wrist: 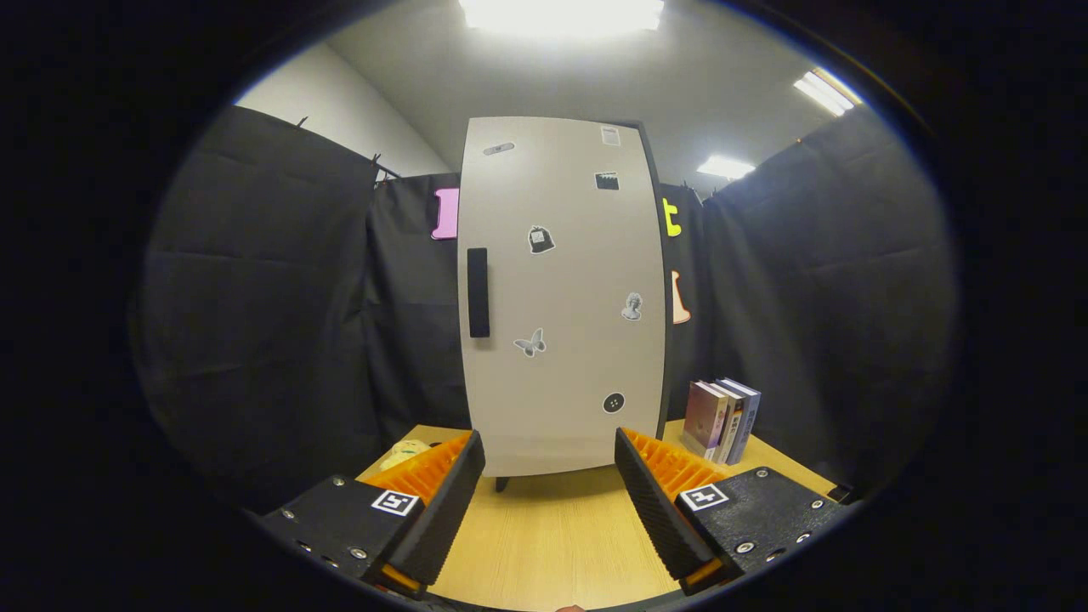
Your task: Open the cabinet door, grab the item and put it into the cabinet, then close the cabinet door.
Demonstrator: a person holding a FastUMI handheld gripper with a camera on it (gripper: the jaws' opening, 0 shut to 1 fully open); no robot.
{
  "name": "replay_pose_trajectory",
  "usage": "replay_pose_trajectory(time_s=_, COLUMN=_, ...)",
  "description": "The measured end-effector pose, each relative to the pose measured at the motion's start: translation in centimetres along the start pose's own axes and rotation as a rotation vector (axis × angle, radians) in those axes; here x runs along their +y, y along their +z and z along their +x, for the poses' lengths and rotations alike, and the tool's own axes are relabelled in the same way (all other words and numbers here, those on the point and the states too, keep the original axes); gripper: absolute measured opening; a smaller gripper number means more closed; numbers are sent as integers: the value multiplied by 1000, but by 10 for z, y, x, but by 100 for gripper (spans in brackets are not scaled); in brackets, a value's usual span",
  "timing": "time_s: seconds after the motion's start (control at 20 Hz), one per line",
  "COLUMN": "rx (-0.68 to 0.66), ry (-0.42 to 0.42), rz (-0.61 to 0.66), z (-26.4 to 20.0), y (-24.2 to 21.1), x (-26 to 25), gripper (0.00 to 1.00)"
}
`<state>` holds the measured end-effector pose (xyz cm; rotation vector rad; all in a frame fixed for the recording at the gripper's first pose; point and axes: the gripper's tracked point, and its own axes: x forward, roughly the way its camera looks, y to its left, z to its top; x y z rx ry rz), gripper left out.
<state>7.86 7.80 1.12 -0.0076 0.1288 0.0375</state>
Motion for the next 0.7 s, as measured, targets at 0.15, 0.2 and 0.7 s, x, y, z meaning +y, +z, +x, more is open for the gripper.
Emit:
replay_pose_trajectory(time_s=0.15, rx=-5, ry=-7, rz=1, z=0, y=1, x=-2, gripper=96)
replay_pose_trajectory(time_s=0.2, rx=-6, ry=-9, rz=1, z=0, y=2, x=-2, gripper=96)
replay_pose_trajectory(time_s=0.7, rx=9, ry=-16, rz=-6, z=5, y=-5, x=1, gripper=96)
